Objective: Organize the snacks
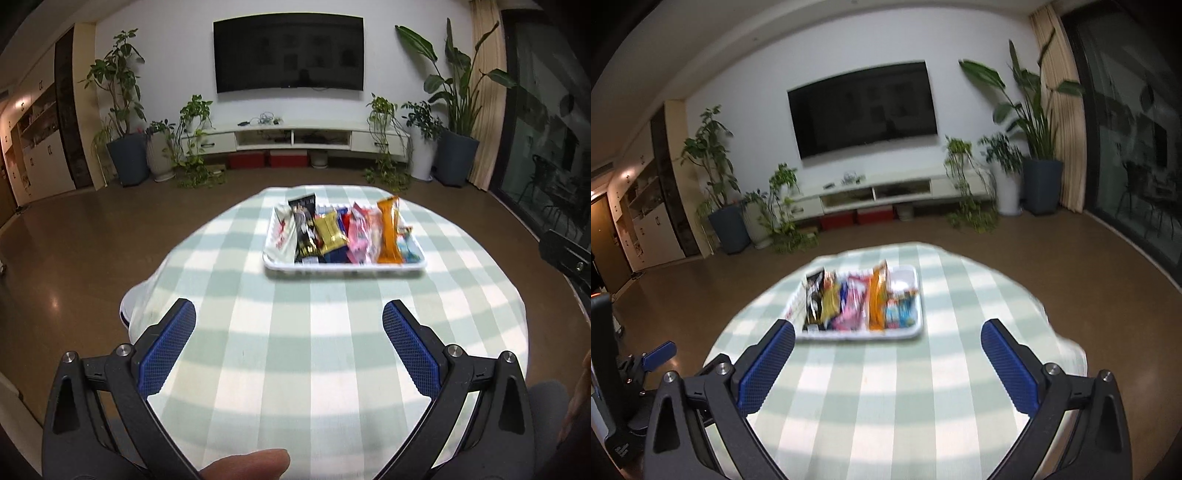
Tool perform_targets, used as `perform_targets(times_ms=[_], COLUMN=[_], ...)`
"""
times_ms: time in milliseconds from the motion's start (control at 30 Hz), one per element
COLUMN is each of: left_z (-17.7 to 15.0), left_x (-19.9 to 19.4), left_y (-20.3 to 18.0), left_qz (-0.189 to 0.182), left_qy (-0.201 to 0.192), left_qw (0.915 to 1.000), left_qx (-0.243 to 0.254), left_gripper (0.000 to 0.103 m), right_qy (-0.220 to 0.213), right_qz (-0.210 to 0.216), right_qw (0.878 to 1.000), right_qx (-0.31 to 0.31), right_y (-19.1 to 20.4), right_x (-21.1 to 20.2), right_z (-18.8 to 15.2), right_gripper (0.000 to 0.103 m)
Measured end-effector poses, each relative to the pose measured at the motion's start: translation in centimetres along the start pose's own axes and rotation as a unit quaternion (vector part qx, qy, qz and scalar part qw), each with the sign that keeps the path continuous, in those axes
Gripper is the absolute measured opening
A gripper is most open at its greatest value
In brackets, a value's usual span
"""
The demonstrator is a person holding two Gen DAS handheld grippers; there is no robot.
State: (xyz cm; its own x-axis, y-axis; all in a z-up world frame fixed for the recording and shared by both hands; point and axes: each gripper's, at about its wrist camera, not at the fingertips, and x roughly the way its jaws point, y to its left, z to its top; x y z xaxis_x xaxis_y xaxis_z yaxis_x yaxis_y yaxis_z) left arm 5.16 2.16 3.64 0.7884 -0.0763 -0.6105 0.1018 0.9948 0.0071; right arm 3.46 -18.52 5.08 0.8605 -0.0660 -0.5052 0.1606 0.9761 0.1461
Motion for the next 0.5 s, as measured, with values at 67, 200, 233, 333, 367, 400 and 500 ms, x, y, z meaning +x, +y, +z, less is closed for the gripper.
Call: perform_targets(times_ms=[67, 200, 233, 333, 367, 400, 500], left_z=[-1.0, -2.7, -2.9, -3.5, -3.4, -3.4, -3.4], left_x=[-0.4, -1.0, -1.1, -1.6, -1.5, -1.5, -1.5], left_y=[0.0, 0.0, 0.0, 0.2, 0.3, 0.4, 0.6], left_qz=[-0.005, -0.003, -0.003, -0.003, -0.003, -0.002, 0.001], left_qy=[0.008, 0.021, 0.024, 0.027, 0.028, 0.028, 0.029], left_qw=[0.9999, 0.9998, 0.9997, 0.9995, 0.9995, 0.9995, 0.9995], left_qx=[-0.004, -0.006, -0.008, -0.014, -0.014, -0.014, -0.015], left_gripper=[0.103, 0.103, 0.103, 0.103, 0.103, 0.103, 0.103], right_qy=[0.01, 0.016, 0.017, 0.019, 0.022, 0.026, 0.039], right_qz=[0.002, 0.002, 0.002, 0.0, -0.001, -0.001, 0.003], right_qw=[1.0, 1.0, 1.0, 1.0, 1.0, 1.0, 0.999], right_qx=[0.009, 0.009, 0.005, -0.002, -0.004, -0.006, -0.01], right_y=[-0.2, -0.1, 0.0, 0.7, 0.9, 1.0, 1.5], right_x=[-0.6, -1.7, -1.9, -2.4, -2.5, -2.4, -2.1], right_z=[-0.7, -2.1, -2.4, -3.2, -3.5, -3.7, -4.4], right_gripper=[0.103, 0.103, 0.103, 0.103, 0.103, 0.103, 0.103])
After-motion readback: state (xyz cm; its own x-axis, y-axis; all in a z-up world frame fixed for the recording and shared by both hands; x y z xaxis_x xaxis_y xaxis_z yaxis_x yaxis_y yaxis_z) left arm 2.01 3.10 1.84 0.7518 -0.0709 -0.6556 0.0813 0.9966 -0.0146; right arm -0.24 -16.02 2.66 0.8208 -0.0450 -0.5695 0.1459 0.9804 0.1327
